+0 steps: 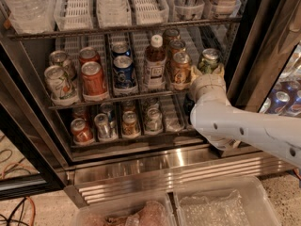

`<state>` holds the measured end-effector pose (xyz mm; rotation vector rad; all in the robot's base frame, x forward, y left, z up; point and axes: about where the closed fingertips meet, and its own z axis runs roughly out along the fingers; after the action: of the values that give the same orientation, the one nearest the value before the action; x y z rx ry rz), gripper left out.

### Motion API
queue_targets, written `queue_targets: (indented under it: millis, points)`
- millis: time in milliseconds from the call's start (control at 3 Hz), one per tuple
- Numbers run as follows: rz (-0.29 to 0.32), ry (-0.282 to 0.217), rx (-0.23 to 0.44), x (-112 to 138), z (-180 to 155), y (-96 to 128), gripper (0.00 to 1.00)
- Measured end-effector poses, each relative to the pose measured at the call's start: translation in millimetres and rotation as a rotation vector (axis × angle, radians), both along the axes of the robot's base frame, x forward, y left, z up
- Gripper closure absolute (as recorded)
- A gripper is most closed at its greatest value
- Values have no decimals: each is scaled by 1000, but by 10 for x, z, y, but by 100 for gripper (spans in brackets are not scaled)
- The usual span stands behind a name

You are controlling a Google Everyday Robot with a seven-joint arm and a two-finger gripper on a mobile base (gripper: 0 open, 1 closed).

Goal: Pick green can from middle shelf of fridge

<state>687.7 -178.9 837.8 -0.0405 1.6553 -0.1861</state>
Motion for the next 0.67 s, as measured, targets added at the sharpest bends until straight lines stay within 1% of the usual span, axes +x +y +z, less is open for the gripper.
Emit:
queue_targets:
  millis: [667]
  points:
    - [-2, 0, 0, 11, -15, -9, 97]
